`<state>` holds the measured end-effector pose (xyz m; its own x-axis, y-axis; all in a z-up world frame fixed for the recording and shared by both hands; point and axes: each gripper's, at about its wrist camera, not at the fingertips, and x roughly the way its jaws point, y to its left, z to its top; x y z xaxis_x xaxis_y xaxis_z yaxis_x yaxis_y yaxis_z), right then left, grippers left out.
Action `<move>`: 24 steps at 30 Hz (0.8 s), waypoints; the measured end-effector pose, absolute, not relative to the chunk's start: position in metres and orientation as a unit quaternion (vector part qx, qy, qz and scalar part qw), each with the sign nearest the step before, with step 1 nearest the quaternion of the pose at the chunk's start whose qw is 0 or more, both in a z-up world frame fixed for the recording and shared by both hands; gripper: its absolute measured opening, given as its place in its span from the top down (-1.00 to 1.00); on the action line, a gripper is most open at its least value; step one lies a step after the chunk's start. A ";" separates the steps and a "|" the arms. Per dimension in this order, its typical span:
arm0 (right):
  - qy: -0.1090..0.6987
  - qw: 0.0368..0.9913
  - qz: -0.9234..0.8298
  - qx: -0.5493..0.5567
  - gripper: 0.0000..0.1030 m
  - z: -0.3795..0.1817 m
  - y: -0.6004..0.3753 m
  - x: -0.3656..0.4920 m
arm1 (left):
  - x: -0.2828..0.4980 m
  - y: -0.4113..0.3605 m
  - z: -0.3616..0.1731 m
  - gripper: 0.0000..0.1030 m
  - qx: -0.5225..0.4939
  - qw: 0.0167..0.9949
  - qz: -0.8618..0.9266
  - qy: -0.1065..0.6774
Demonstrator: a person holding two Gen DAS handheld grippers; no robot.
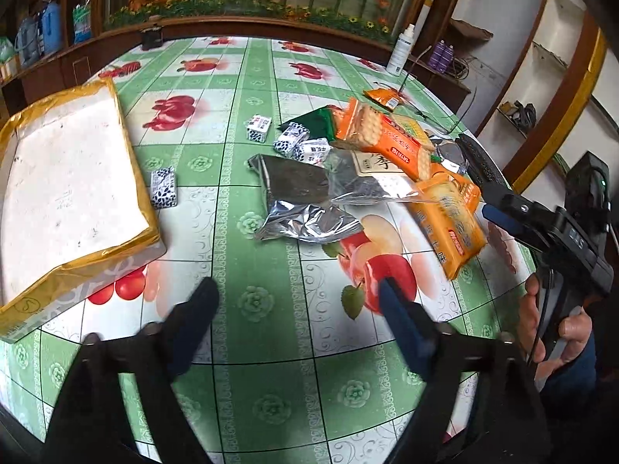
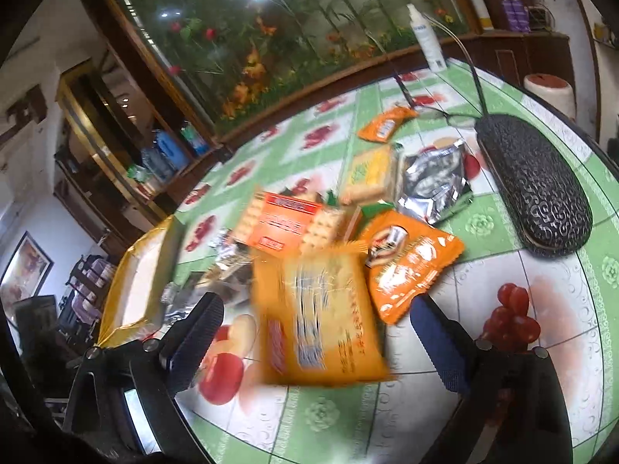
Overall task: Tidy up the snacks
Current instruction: 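Grasp the silver foil bag with the left gripper while the right gripper grasps the orange biscuit pack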
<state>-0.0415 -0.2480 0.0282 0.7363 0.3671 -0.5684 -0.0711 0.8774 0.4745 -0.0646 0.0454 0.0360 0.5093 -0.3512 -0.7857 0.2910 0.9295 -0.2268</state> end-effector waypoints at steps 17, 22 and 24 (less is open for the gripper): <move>0.301 0.922 0.138 0.199 -0.90 0.030 -0.248 -0.051 | -0.015 0.014 0.040 -0.41 0.013 0.872 -0.134 0.471; 0.244 0.919 0.200 0.238 -0.83 0.035 -0.253 -0.058 | -0.014 0.015 0.038 -0.41 0.009 0.871 -0.132 0.474; 0.252 0.907 0.222 0.255 -0.82 0.035 -0.253 -0.057 | -0.015 0.015 0.038 -0.41 0.009 0.869 -0.135 0.476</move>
<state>-0.0570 -0.2526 0.0347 0.7749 0.5305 -0.3437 -0.2732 0.7714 0.5747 -0.0149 0.0152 0.0385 0.5112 -0.2254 -0.8294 0.2434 0.9635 -0.1118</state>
